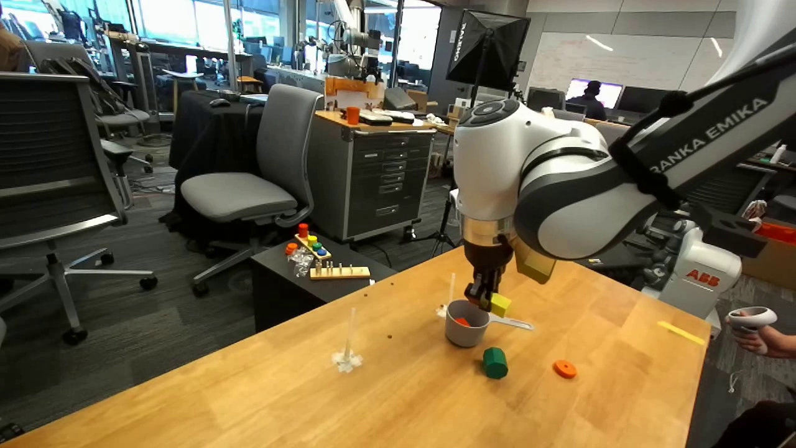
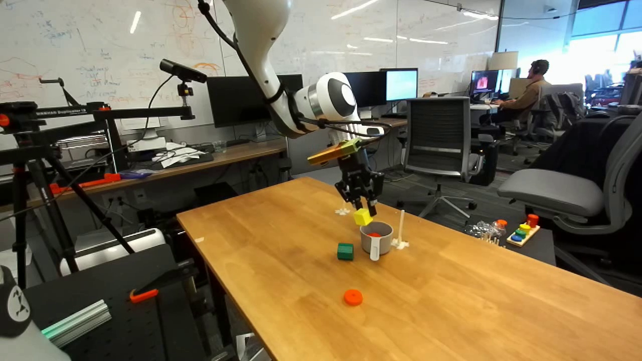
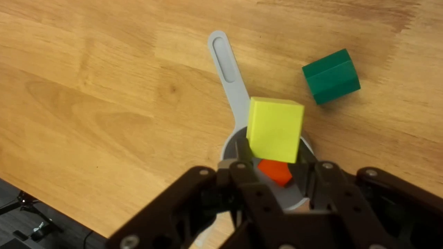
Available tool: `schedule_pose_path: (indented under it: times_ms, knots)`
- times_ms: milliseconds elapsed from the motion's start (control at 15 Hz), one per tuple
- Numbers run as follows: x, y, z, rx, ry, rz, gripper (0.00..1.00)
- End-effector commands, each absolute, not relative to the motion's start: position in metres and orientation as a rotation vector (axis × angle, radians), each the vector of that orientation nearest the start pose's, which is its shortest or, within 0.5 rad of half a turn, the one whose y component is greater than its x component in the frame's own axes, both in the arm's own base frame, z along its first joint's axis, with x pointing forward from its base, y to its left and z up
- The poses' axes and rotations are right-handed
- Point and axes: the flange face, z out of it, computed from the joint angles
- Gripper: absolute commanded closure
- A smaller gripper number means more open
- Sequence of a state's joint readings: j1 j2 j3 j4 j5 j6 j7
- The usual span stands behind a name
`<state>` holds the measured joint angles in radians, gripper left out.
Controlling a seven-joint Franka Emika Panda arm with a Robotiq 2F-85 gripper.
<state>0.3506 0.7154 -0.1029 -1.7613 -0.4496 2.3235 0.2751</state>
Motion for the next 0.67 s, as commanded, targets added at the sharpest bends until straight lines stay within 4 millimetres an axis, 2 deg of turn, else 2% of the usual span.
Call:
schedule_pose_path:
  times_ms: [0,400,467,533,600]
  knots:
    - [0.645,0.166,0.139,-3.509,-0.563,0.056,0.92]
    - [0.675,0.175,0.125,-3.525,-0.54,0.029,0.92]
    - [0.678,0.177,0.124,-3.532,-0.526,0.037,0.42]
    - [0.68,0.178,0.122,-3.538,-0.521,0.042,0.42]
    - [0.682,0.178,0.121,-3.539,-0.519,0.045,0.34]
